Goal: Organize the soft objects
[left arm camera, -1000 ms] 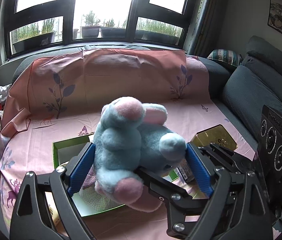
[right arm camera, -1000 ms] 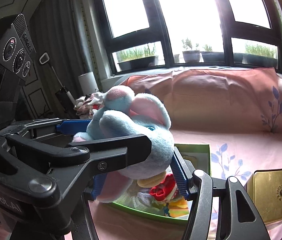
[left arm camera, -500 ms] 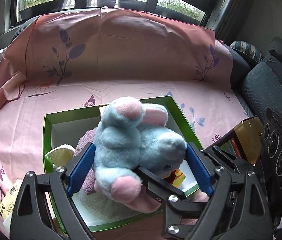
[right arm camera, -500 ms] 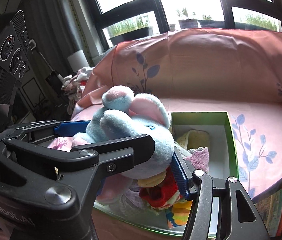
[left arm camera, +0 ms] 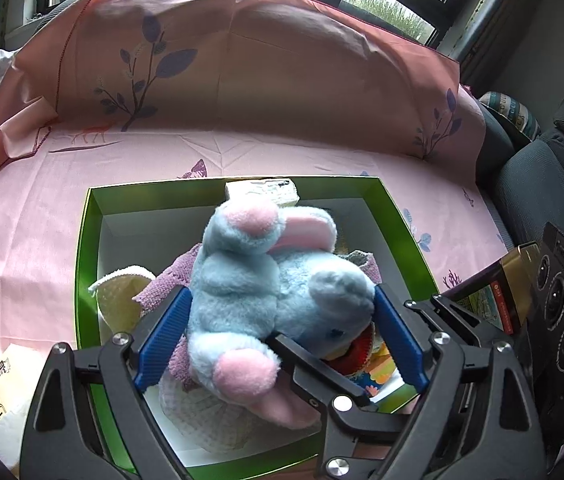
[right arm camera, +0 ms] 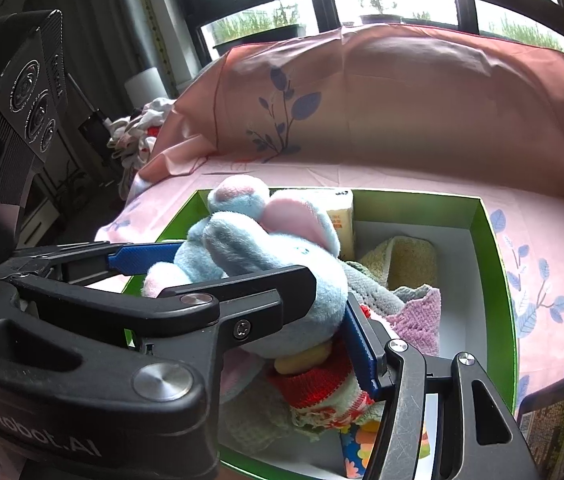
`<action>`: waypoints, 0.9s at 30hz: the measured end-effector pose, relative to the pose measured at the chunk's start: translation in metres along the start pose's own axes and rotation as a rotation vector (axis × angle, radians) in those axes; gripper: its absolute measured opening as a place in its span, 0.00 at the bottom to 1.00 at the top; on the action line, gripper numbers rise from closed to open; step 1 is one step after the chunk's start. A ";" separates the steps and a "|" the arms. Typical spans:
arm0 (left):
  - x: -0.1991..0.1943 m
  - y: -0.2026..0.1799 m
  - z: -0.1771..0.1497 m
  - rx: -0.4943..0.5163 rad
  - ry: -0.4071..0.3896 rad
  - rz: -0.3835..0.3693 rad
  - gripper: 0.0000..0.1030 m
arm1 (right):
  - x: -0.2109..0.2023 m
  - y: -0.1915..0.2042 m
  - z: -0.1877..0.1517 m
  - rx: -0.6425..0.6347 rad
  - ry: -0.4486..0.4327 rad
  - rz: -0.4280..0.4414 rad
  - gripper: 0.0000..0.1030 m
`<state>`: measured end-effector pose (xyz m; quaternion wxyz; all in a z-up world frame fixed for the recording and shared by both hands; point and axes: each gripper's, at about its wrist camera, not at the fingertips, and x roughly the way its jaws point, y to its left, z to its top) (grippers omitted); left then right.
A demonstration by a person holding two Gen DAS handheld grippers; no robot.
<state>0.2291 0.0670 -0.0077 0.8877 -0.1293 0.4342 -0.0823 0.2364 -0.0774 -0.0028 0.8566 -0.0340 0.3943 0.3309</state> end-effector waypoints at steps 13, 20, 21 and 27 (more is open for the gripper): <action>-0.007 -0.004 -0.006 0.023 0.039 0.075 0.99 | -0.006 0.006 0.001 0.000 0.022 -0.047 0.64; -0.017 0.005 -0.013 0.006 0.037 0.102 0.99 | -0.019 0.002 -0.004 0.013 0.023 -0.085 0.67; -0.020 0.005 -0.014 0.004 0.035 0.106 0.99 | -0.021 0.001 -0.005 0.014 0.025 -0.090 0.68; -0.034 0.005 -0.021 0.023 0.026 0.140 0.99 | -0.031 -0.003 -0.009 0.024 0.033 -0.121 0.68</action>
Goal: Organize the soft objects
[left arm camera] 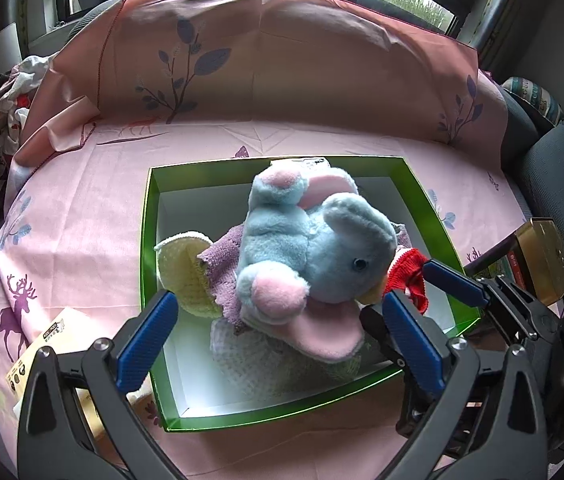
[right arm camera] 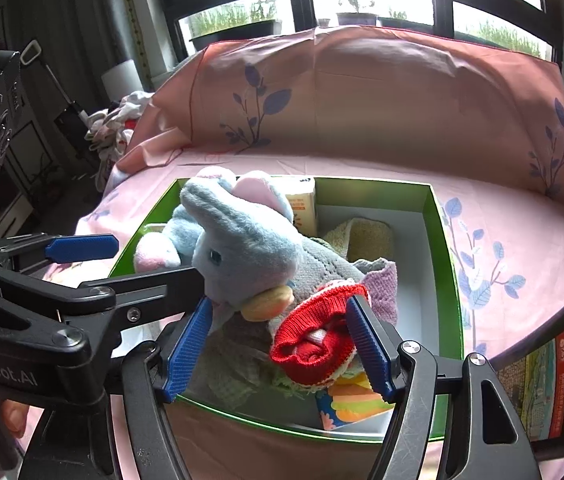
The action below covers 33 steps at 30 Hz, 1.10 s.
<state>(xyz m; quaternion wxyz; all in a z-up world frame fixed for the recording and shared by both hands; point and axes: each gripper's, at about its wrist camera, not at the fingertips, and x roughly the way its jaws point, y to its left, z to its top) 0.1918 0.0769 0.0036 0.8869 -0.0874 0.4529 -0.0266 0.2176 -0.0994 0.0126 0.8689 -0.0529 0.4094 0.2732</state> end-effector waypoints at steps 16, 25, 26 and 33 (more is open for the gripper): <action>-0.034 -0.008 -0.022 0.008 -0.030 0.075 0.99 | -0.034 -0.013 -0.018 0.071 0.002 -0.070 0.77; -0.047 -0.003 -0.034 -0.019 -0.003 0.123 0.99 | -0.053 -0.008 -0.022 0.082 -0.009 -0.120 0.87; -0.048 -0.003 -0.035 -0.022 -0.001 0.124 0.99 | -0.054 -0.008 -0.022 0.088 -0.012 -0.124 0.87; -0.059 0.000 -0.042 -0.044 -0.012 0.129 0.99 | -0.066 -0.011 -0.025 0.117 -0.026 -0.149 0.94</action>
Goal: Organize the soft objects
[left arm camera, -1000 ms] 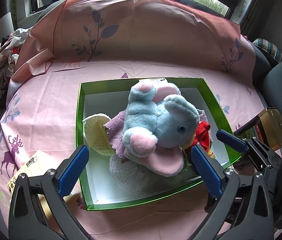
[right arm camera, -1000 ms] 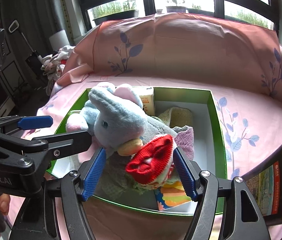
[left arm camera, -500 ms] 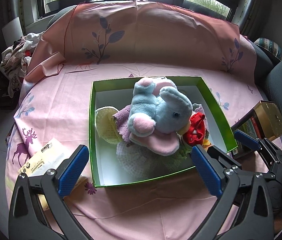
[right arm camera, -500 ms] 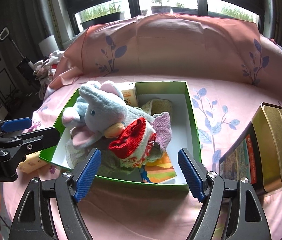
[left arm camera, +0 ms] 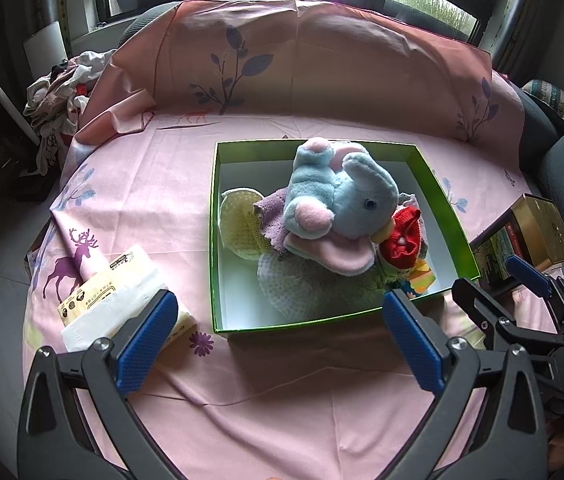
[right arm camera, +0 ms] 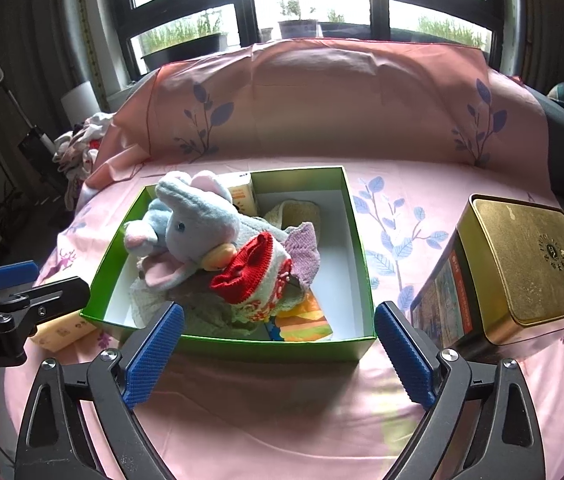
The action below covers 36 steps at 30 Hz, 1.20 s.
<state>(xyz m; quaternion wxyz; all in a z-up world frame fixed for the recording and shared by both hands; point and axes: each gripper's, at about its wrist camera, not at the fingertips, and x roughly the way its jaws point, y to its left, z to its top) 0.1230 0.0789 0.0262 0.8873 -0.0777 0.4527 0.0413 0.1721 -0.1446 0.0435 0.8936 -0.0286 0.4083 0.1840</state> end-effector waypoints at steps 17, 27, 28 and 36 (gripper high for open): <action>0.001 0.006 -0.016 -0.050 0.072 0.048 0.99 | -0.016 0.002 -0.003 -0.013 0.021 0.015 0.94; 0.007 -0.004 -0.012 -0.017 0.100 0.068 0.99 | -0.014 0.002 0.001 -0.014 0.043 0.016 0.94; 0.008 -0.005 -0.012 -0.015 0.102 0.068 0.99 | -0.013 0.002 0.002 -0.013 0.045 0.016 0.94; 0.011 -0.008 -0.008 0.002 0.100 0.084 0.99 | -0.007 0.001 0.004 -0.012 0.056 0.012 0.94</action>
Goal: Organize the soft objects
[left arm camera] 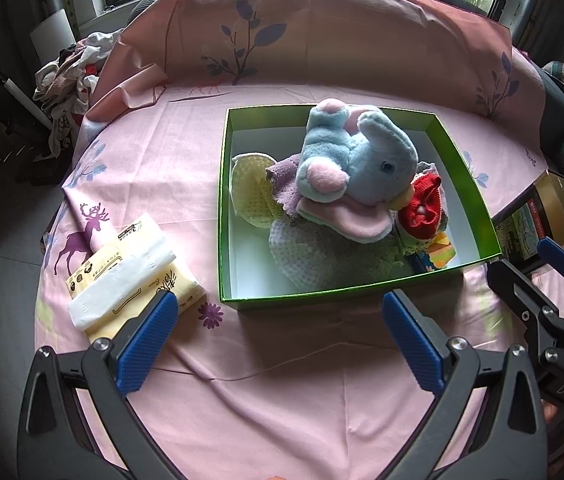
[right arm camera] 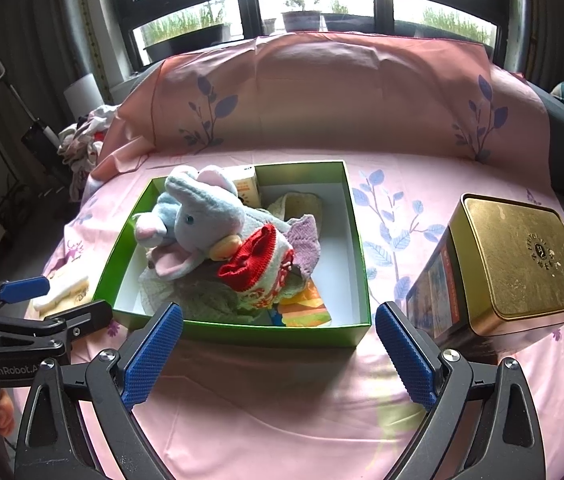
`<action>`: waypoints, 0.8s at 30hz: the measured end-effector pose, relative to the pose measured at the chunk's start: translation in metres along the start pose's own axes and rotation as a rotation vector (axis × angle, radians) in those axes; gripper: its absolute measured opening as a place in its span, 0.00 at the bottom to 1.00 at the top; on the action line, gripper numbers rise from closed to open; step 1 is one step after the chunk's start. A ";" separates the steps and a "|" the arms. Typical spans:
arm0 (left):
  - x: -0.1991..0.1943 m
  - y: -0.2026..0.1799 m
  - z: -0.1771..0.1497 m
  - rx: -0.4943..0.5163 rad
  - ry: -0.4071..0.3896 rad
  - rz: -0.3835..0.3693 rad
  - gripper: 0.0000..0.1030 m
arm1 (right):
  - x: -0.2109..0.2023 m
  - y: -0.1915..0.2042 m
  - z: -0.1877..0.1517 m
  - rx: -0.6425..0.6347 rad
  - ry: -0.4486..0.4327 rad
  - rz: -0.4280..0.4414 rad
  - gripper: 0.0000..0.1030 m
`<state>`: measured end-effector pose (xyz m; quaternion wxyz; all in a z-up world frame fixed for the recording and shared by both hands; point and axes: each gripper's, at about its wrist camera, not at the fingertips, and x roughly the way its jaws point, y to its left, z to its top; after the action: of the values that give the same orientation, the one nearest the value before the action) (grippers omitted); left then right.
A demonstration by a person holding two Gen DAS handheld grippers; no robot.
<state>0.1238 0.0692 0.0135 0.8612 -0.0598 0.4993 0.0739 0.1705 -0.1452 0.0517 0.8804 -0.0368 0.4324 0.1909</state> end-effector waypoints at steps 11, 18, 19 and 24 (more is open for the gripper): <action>0.003 -0.001 0.003 0.008 -0.002 0.004 0.99 | 0.005 0.002 0.002 -0.002 0.005 0.002 0.94; 0.002 0.000 0.003 0.008 -0.007 0.009 0.99 | 0.005 0.003 0.002 -0.002 0.004 0.001 0.94; 0.003 0.000 0.004 0.008 -0.007 0.010 0.99 | 0.005 0.003 0.002 -0.001 0.004 0.001 0.94; 0.003 0.001 0.004 0.009 -0.006 0.009 0.99 | 0.005 0.003 0.002 -0.001 0.004 0.000 0.94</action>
<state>0.1283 0.0706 0.0131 0.8625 -0.0536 0.4974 0.0758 0.1741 -0.1403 0.0493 0.8795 -0.0375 0.4342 0.1911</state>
